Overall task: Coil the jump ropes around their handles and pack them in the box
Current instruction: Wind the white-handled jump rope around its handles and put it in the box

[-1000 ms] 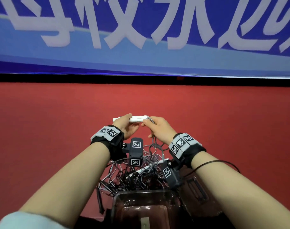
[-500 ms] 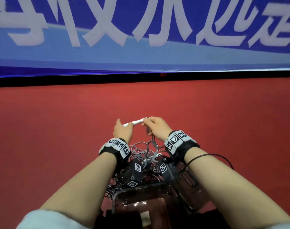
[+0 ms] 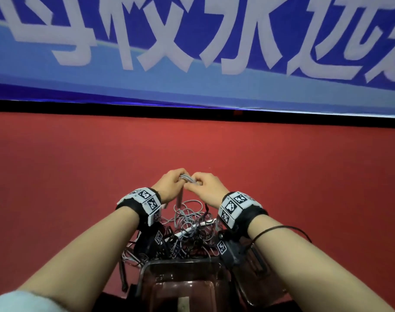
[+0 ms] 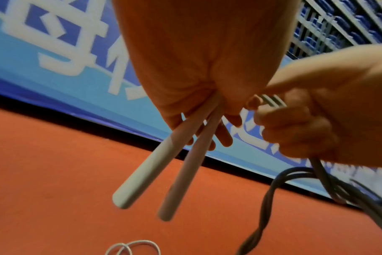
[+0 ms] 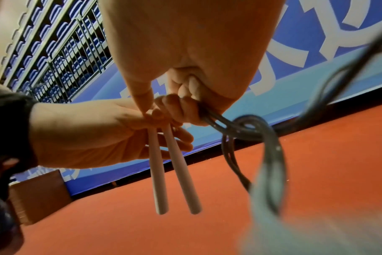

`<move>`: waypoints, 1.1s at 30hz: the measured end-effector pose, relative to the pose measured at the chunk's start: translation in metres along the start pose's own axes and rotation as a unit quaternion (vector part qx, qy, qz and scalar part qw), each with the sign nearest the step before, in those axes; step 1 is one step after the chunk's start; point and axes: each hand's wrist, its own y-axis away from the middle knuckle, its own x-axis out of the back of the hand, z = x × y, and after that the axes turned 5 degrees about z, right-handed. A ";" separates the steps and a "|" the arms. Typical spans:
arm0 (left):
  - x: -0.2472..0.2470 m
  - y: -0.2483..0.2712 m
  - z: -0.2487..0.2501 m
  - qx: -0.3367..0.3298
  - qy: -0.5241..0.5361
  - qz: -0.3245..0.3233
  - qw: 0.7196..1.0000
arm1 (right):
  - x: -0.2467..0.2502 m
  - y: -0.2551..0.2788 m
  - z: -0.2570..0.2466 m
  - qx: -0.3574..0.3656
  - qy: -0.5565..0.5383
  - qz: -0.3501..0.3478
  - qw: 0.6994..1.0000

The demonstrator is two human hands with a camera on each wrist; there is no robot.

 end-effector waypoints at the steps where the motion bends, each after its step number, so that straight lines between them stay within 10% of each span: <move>1: 0.002 -0.002 -0.004 0.020 0.042 0.029 0.999 | 0.000 0.000 0.002 -0.002 0.002 -0.020 1.000; 7: 0.024 -0.004 -0.020 0.176 0.368 0.267 0.873 | 0.003 0.003 0.039 -0.063 0.160 -0.157 0.972; 17: 0.042 -0.002 -0.031 0.269 0.491 0.323 0.763 | 0.044 0.006 0.057 -0.162 0.304 -0.075 0.936; 21: 0.061 0.001 -0.042 0.320 0.533 0.375 0.687 | 0.062 0.004 0.069 -0.252 0.031 0.136 0.958; 24: 0.078 0.005 -0.060 0.359 0.541 0.400 0.647 | 0.082 -0.002 0.073 -0.307 -0.243 0.276 0.878; 28: 0.080 0.003 -0.062 0.324 0.499 0.398 0.698 | 0.061 -0.005 0.056 -0.263 -0.015 0.105 0.959; 33: 0.059 -0.002 -0.036 0.257 0.478 0.277 0.793 | 0.039 -0.010 0.007 -0.134 0.012 0.101 0.986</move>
